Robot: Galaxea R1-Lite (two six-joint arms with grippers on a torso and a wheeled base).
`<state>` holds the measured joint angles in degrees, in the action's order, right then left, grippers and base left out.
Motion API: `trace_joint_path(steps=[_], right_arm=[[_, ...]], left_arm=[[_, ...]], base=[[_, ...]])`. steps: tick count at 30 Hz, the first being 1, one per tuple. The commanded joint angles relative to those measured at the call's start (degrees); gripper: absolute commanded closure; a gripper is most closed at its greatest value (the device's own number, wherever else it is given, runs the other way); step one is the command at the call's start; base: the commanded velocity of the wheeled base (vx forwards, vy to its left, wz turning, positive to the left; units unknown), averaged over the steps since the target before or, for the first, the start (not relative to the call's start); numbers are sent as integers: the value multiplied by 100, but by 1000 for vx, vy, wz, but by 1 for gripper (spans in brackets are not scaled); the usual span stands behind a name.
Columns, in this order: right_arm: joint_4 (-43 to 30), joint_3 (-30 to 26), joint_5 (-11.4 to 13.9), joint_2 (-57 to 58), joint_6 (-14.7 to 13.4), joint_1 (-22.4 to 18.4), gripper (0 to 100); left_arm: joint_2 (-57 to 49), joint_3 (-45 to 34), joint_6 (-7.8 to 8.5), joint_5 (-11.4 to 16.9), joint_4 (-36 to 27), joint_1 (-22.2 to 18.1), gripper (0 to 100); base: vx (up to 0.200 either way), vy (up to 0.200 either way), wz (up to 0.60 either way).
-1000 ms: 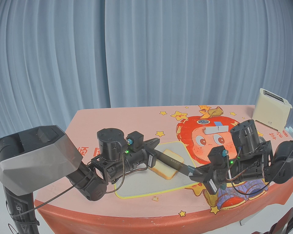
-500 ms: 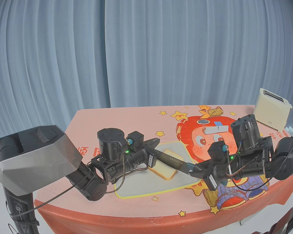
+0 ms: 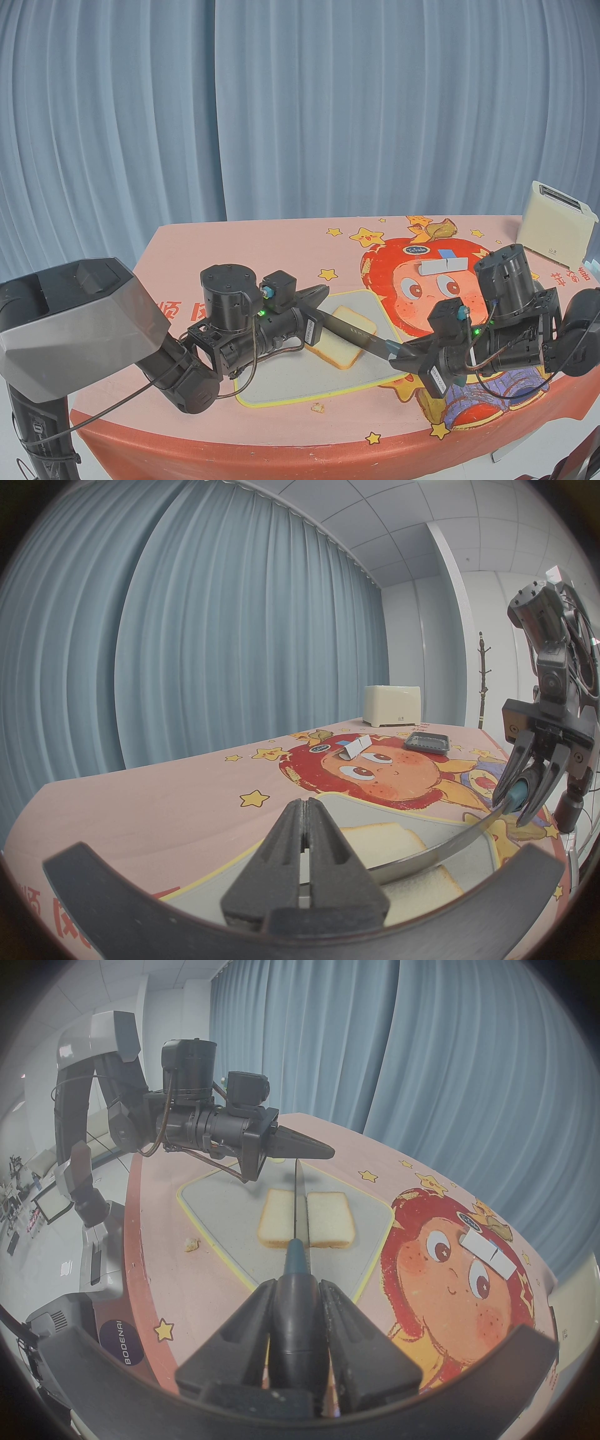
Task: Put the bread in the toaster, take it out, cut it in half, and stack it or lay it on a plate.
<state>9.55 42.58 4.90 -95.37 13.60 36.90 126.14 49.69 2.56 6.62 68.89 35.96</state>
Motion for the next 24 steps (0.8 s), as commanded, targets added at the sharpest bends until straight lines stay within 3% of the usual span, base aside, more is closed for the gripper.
trace_joint_path(steps=[1,9,24], right_arm=[[-32,13,2,150,2,1,100],[-32,154,-7,115,11,19,100],[-23,-154,11,132,-7,-16,100]], left_arm=[[-28,41,-10,-3,19,7,100],[104,-12,-1,-3,-33,-10,100],[104,76,-1,-3,28,-10,100]], base=[[0,0,0],[0,0,0],[0,0,0]])
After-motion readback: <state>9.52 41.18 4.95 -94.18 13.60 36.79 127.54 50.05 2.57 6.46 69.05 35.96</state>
